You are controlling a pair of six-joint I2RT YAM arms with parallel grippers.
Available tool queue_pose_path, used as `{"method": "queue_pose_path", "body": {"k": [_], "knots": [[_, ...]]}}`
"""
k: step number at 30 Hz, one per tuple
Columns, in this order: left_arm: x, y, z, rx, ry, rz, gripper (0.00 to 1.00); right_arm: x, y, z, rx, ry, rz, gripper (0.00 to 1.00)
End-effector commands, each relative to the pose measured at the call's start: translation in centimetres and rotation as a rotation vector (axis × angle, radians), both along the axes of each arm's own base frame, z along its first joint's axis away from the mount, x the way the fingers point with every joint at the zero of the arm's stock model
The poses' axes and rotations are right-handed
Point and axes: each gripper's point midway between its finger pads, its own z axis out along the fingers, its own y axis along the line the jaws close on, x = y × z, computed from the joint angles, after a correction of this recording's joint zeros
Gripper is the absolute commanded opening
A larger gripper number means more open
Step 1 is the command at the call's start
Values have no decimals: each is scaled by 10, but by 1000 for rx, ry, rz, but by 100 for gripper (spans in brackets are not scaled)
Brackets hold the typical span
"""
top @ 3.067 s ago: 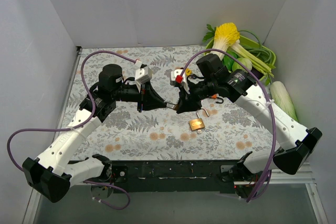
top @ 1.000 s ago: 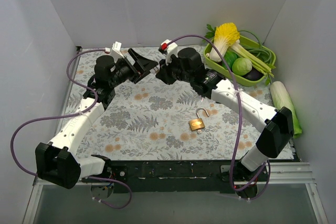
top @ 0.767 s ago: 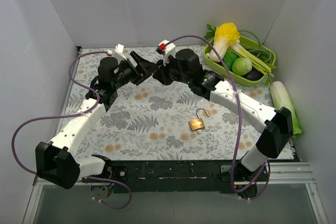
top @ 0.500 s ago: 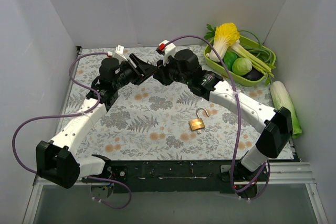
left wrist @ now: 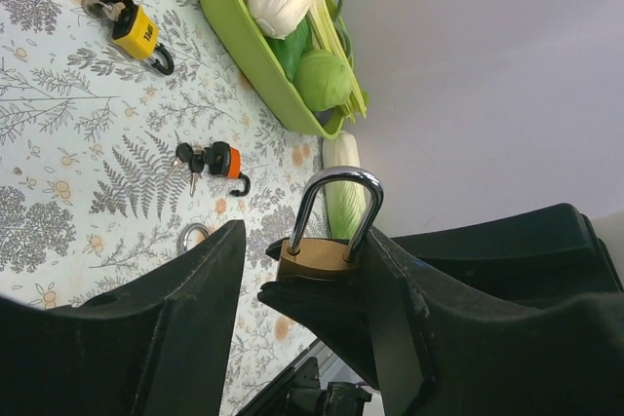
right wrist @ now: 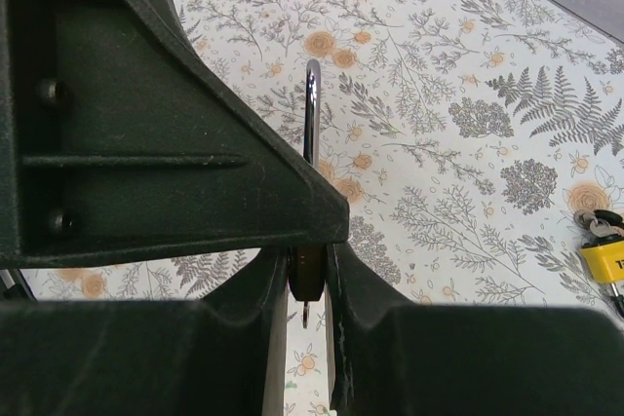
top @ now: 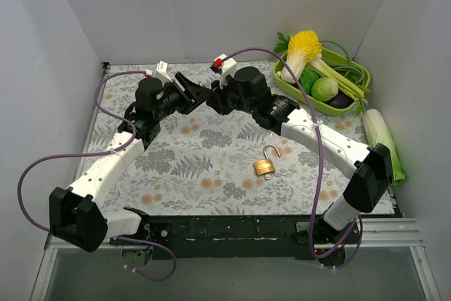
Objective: Lock with the key
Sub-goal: Lock the lock.
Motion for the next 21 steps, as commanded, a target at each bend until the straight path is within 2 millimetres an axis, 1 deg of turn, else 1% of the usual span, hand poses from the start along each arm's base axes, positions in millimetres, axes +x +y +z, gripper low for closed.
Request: {"method": "queue_pose_path", "body": {"k": [1, 6, 8, 12, 18, 21], "knots": [[11, 7, -6, 39, 18, 55, 48, 2, 5, 32, 86, -59, -10, 1], [14, 11, -6, 57, 12, 83, 50, 1, 4, 27, 75, -49, -10, 1], [17, 14, -6, 75, -3, 97, 50, 1, 2, 21, 61, -41, -14, 1], [20, 18, -4, 109, -30, 117, 46, 0, 0, 16, 48, -36, -14, 1], [19, 18, -2, 111, -48, 118, 46, -2, 1, 11, 43, -21, -9, 1], [19, 16, -1, 103, -47, 112, 41, -1, 1, 12, 43, -24, -11, 1]]}}
